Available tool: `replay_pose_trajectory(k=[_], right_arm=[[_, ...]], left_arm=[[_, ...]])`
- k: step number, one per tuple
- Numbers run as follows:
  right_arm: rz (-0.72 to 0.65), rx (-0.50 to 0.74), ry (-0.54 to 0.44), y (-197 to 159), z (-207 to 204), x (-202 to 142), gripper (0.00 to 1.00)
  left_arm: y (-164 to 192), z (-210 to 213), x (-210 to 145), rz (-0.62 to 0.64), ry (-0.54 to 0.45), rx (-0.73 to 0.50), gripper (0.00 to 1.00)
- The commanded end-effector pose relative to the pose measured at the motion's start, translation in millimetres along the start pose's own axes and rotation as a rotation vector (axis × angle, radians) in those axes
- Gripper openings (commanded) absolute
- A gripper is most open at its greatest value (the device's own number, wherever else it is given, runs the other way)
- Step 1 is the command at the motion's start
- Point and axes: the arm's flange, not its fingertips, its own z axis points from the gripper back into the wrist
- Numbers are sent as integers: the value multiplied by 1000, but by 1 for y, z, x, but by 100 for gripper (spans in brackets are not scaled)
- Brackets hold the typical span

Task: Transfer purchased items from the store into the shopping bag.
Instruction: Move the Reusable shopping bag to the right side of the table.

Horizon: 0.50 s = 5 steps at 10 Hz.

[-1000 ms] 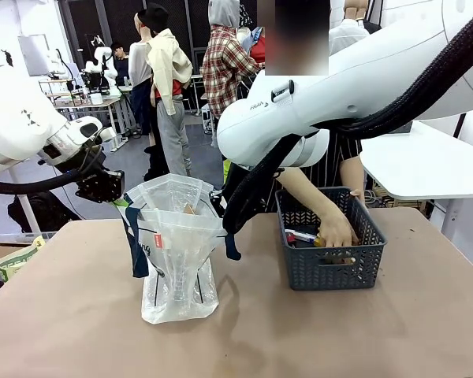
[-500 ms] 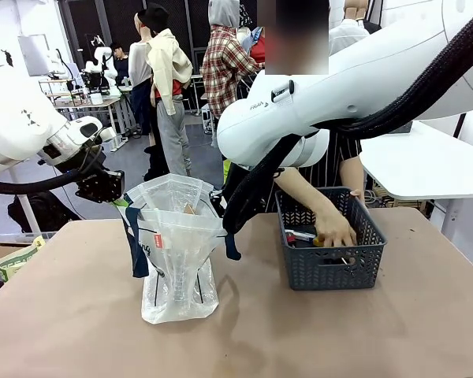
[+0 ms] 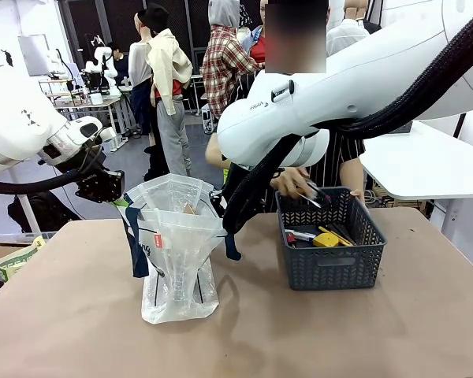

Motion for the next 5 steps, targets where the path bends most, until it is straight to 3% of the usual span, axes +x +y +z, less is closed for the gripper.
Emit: replay_pose_trajectory(k=[1,5], right_arm=[[12,24,10,-4,1,-1,0],[12,24,10,-4,1,-1,0]], left_arm=[[0,3,-1,0,-7,4,0],[0,3,-1,0,-7,4,0]])
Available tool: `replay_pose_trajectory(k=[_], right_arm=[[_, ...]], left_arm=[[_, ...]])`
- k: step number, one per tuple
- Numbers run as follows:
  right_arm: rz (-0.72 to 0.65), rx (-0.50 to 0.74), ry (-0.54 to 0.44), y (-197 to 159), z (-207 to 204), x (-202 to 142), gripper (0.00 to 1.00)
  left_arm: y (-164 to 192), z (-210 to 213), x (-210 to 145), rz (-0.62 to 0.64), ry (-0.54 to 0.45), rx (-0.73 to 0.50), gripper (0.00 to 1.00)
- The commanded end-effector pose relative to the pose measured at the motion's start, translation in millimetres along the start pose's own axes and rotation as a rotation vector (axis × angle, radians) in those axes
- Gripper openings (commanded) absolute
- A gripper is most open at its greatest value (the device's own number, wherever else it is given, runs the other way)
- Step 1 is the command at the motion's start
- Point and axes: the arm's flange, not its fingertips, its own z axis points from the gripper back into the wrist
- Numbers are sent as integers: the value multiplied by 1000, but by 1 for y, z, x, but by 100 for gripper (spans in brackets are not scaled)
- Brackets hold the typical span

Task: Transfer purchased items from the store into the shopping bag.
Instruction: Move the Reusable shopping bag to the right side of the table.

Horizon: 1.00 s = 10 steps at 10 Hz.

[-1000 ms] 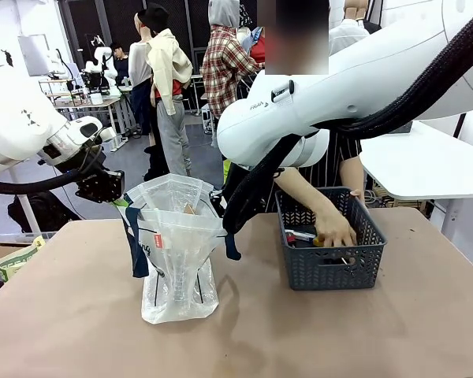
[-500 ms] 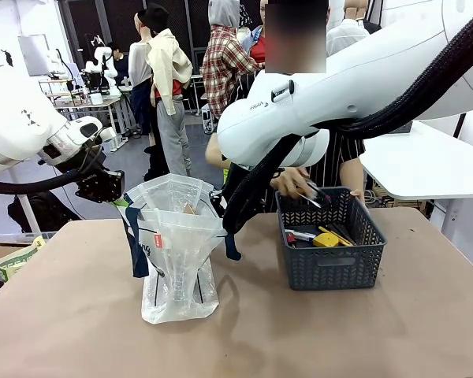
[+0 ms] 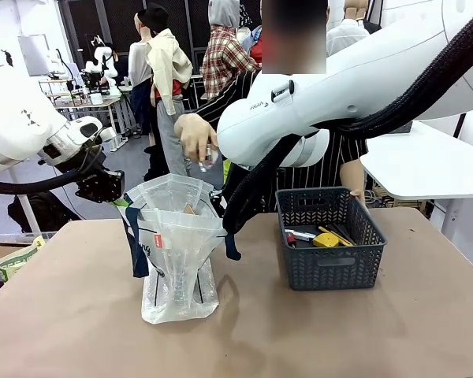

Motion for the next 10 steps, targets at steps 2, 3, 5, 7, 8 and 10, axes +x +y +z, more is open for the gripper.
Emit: replay_pose_trajectory(k=[2,3,5,7,8,10], right_arm=[[12,24,10,-4,1,-1,0],[12,24,10,-4,1,-1,0],[12,24,10,-4,1,-1,0],[12,24,10,-4,1,-1,0],[12,24,10,-4,1,-1,0],[12,24,10,-4,1,-1,0]], left_arm=[[0,3,-1,0,-7,4,0],[0,3,-1,0,-7,4,0],[0,3,-1,0,-7,4,0],[0,3,-1,0,-7,4,0],[0,3,-1,0,-7,4,0],[0,3,-1,0,-7,4,0]])
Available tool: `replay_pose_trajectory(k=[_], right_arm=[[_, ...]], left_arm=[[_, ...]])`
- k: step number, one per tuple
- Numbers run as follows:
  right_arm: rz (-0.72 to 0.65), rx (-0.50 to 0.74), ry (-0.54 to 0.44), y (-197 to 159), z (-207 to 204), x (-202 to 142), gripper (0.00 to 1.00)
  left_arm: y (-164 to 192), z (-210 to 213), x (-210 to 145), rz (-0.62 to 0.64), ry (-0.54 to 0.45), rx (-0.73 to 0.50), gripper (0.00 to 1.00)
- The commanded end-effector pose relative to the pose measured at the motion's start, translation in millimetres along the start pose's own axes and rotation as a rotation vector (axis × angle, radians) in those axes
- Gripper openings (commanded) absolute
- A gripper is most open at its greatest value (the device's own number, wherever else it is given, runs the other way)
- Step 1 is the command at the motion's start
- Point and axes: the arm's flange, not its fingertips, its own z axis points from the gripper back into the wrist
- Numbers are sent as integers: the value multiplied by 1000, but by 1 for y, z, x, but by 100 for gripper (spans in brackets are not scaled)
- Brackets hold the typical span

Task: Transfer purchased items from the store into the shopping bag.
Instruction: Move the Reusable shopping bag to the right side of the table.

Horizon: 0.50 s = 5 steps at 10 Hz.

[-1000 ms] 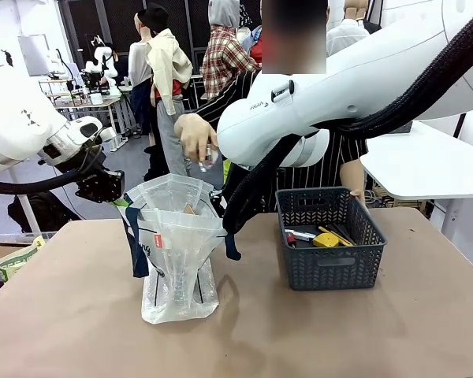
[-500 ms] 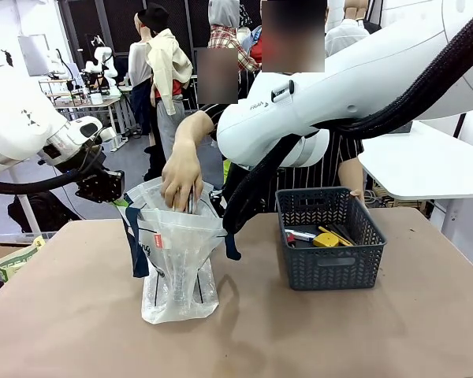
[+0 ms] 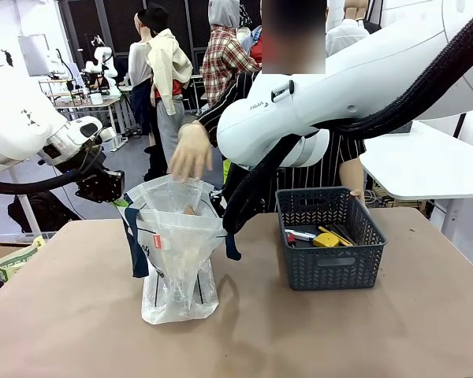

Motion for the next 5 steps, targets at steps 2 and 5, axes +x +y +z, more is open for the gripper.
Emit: replay_pose_trajectory(k=[2,5], right_arm=[[12,24,10,-4,1,-1,0],[12,24,10,-4,1,-1,0]], left_arm=[[0,3,-1,0,-7,4,0],[0,3,-1,0,-7,4,0]])
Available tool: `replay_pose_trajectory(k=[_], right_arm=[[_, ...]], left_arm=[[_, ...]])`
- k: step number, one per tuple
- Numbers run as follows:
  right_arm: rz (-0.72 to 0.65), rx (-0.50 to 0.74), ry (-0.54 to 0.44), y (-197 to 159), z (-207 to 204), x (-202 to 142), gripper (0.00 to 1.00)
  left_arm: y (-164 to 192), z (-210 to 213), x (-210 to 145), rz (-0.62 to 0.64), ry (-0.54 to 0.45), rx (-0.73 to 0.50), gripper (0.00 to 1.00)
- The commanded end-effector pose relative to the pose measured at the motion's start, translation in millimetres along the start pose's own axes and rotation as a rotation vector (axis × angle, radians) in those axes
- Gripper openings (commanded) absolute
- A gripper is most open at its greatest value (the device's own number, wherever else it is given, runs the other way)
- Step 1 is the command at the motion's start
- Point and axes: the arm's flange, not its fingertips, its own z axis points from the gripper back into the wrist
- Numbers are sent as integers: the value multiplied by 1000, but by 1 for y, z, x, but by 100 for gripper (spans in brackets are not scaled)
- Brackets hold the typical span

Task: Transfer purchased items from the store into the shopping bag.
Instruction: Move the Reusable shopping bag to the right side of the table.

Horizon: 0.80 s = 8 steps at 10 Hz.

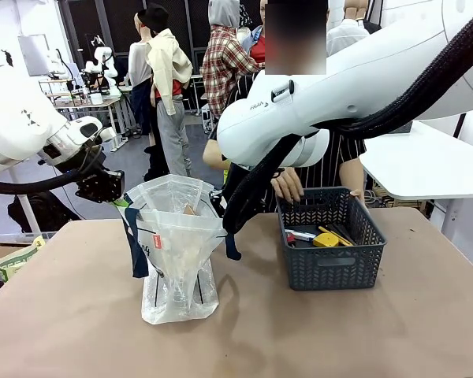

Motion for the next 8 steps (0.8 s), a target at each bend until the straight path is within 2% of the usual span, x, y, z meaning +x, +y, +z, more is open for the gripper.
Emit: replay_pose_trajectory(k=[1,8], right_arm=[[12,24,10,-4,1,-1,0],[12,24,10,-4,1,-1,0]], left_arm=[[0,3,-1,0,-7,4,0],[0,3,-1,0,-7,4,0]])
